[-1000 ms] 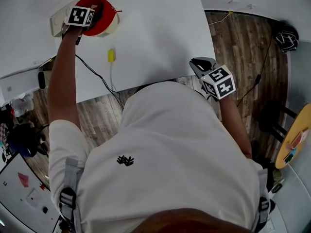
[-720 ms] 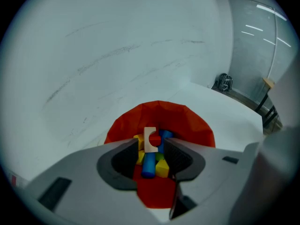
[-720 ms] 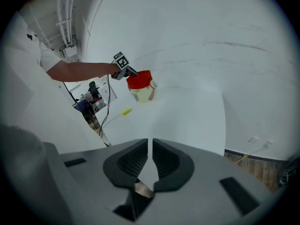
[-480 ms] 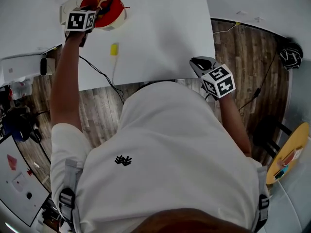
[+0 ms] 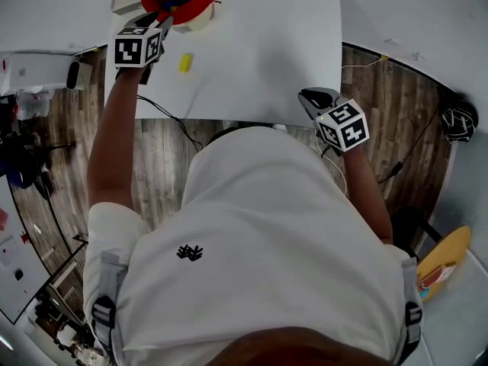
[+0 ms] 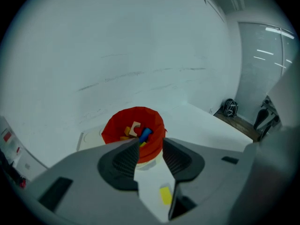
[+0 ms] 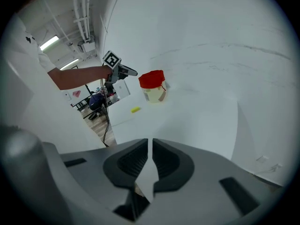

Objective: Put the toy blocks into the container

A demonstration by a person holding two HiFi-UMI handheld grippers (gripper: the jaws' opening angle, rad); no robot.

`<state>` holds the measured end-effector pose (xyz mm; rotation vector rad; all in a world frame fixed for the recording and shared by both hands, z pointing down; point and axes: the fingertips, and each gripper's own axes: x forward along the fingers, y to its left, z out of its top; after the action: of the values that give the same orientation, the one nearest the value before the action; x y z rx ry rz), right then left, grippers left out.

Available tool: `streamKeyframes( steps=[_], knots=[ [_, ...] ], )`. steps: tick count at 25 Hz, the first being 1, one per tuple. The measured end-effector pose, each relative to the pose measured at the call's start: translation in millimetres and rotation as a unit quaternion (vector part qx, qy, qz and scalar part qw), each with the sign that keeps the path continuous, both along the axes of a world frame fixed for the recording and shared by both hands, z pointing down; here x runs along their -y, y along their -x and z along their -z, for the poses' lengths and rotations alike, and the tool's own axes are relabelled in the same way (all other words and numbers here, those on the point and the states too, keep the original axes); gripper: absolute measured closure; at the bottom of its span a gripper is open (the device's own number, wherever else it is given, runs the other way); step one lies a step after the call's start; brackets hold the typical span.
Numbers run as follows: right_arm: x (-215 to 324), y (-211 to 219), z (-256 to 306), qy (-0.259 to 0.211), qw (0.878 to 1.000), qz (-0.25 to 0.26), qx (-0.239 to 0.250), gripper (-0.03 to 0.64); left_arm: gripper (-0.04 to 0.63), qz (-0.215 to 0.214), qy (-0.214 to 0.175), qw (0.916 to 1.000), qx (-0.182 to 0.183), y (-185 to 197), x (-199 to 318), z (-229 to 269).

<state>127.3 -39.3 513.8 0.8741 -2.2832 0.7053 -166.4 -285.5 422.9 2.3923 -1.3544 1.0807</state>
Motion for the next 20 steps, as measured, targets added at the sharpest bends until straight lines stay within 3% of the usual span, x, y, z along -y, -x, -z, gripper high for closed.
streamKeyframes(
  steps=[10, 20],
  knots=[
    [-3.3, 0.8, -4.5, -0.001, 0.998, 0.055, 0.0, 0.586, 0.45, 0.051, -0.019, 0.9979, -0.036, -5.0, -69.1, -11.2],
    [-12.4, -13.9, -14.3, 0.01, 0.997, 0.074, -0.01, 0.586, 0.529, 0.118, -0.001, 0.9917, -0.051, -11.2, -126.8, -79.0]
  ],
)
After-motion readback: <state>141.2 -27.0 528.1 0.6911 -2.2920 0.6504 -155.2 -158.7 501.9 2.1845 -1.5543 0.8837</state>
